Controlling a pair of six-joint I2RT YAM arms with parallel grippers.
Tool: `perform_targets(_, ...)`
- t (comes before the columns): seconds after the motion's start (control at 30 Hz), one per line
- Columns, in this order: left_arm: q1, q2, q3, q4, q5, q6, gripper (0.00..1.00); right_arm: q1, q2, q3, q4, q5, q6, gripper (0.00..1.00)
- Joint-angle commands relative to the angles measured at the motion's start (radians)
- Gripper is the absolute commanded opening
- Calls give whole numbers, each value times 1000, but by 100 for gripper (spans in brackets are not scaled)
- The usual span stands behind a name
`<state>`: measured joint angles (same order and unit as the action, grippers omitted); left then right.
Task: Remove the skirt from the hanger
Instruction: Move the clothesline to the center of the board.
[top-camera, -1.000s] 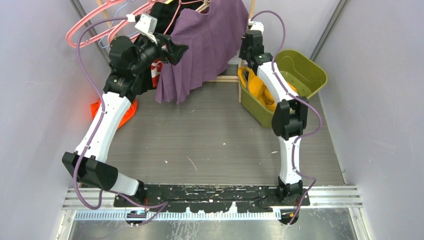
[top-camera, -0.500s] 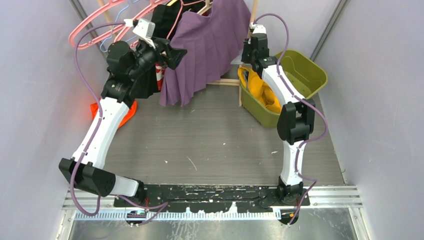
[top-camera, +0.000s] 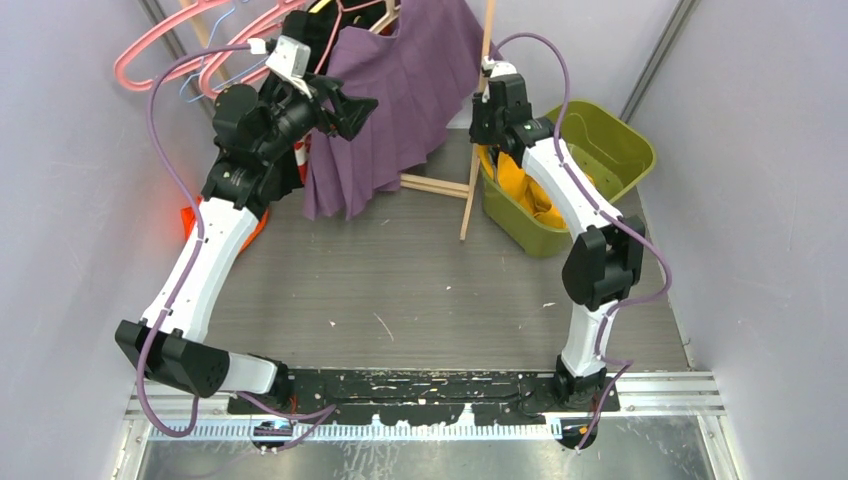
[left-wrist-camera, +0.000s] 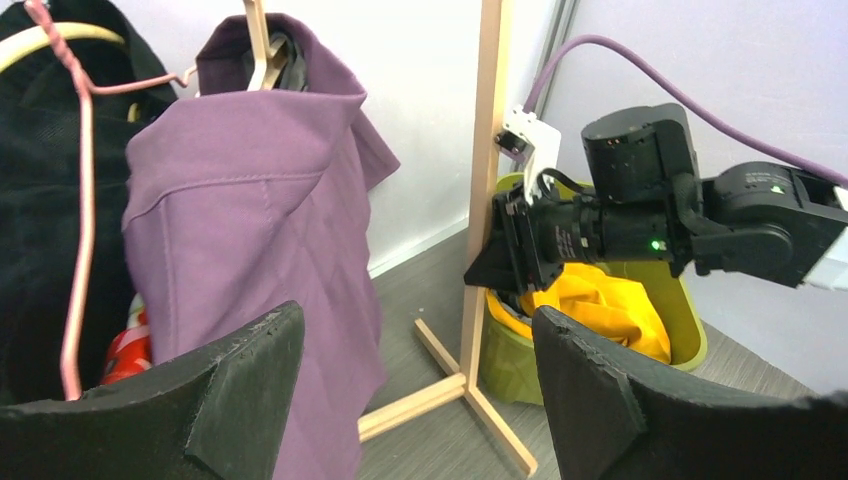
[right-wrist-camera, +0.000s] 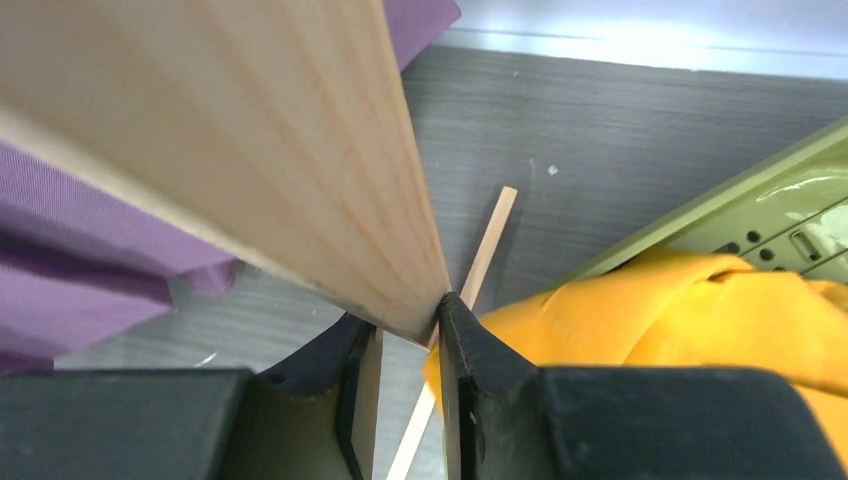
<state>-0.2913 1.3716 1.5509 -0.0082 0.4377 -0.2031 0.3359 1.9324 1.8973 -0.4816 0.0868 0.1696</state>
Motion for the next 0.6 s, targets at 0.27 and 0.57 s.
perform_targets(0.27, -23, -7, -13, 70, 8, -33, 84, 104, -244, -231, -109, -88, 0, 1)
perform_targets(0.57, -30, -15, -29, 65, 9, -33, 83, 107, -460, -458, -133, -15, -14, 1)
